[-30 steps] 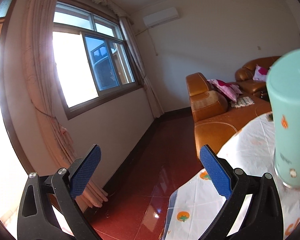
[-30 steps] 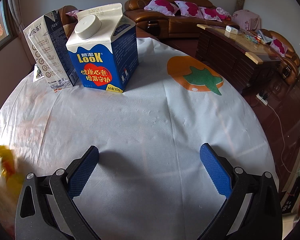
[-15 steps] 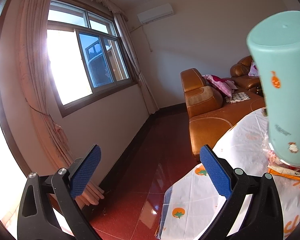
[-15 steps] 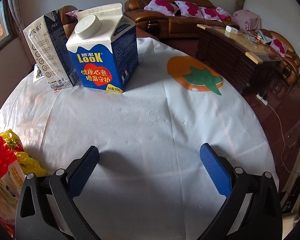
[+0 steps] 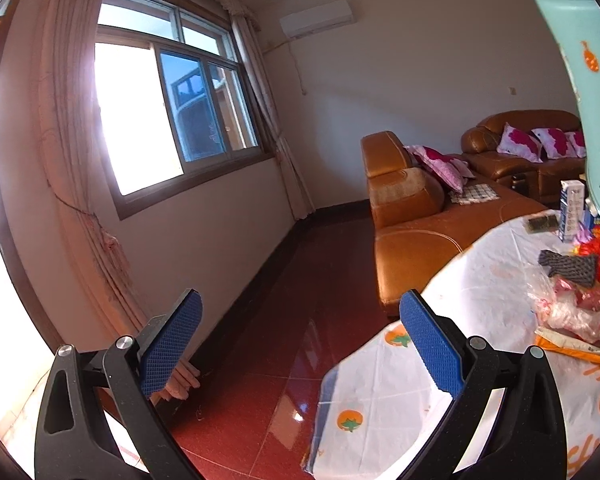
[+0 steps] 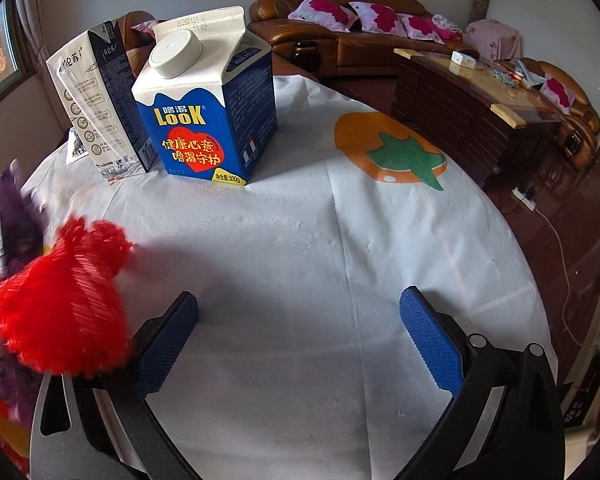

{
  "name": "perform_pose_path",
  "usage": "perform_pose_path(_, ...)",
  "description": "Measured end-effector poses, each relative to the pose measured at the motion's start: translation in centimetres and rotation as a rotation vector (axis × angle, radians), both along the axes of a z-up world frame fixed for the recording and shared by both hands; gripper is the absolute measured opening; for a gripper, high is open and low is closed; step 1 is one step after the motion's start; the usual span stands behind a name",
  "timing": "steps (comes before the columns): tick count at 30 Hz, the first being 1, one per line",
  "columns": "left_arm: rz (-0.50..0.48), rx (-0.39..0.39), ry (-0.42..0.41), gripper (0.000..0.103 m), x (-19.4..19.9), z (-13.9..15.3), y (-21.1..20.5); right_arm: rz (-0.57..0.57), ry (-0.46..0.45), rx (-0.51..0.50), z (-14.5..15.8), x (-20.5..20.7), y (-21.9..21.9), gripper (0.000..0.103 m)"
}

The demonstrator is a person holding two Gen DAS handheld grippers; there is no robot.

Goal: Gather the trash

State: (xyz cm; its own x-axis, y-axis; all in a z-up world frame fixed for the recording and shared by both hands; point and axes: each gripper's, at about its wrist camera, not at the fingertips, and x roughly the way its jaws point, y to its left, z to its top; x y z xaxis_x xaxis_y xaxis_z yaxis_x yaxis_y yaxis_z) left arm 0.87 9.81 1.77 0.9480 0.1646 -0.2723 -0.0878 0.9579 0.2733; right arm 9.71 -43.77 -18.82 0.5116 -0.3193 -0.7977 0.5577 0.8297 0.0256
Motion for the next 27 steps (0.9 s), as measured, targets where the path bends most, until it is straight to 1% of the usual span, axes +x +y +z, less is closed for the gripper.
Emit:
perform_pose_path(4,0.076,-0.008,-0.057,0.097,-0.1,1.3,2.5,0.000,0.000,0.000,0.0,0.0,0.0,0.098)
perform_pose_path(7,0.181,-0.012,-0.101,0.097,-0.1,2.3,5.4,0.000,0.000,0.000,0.0,0.0,0.0,0.098)
perform_pose_path(10,0.295,-0.041,-0.137,0.097,-0.3,3.1,8.9,0.000,0.000,0.000,0.0,0.0,0.0,0.098)
perform_pose_path(12,0.339,-0.045,-0.153,0.097,-0.5,3.4,10.2,0.000,0.000,0.000,0.0,0.0,0.0,0.098)
perform_pose_path(14,0.362,-0.043,-0.152,0.097,-0.4,3.2,11.1,0.000,0.000,0.000,0.0,0.0,0.0,0.098)
perform_pose_path(18,0.330,-0.050,-0.109,0.097,0.5,2.1,10.9,0.000,0.000,-0.001,0.0,0.0,0.0,0.098)
perform_pose_path(21,0.284,-0.050,-0.066,0.097,1.4,1.1,10.1,0.000,0.000,-0.001,0.0,0.0,0.0,0.098)
perform_pose_path(25,0.232,-0.056,-0.025,0.097,2.2,0.3,9.2,0.000,0.000,-0.001,0.0,0.0,0.0,0.098)
perform_pose_path(27,0.204,-0.047,-0.008,0.097,2.4,-0.2,8.5,0.000,0.000,-0.001,0.0,0.0,0.0,0.098)
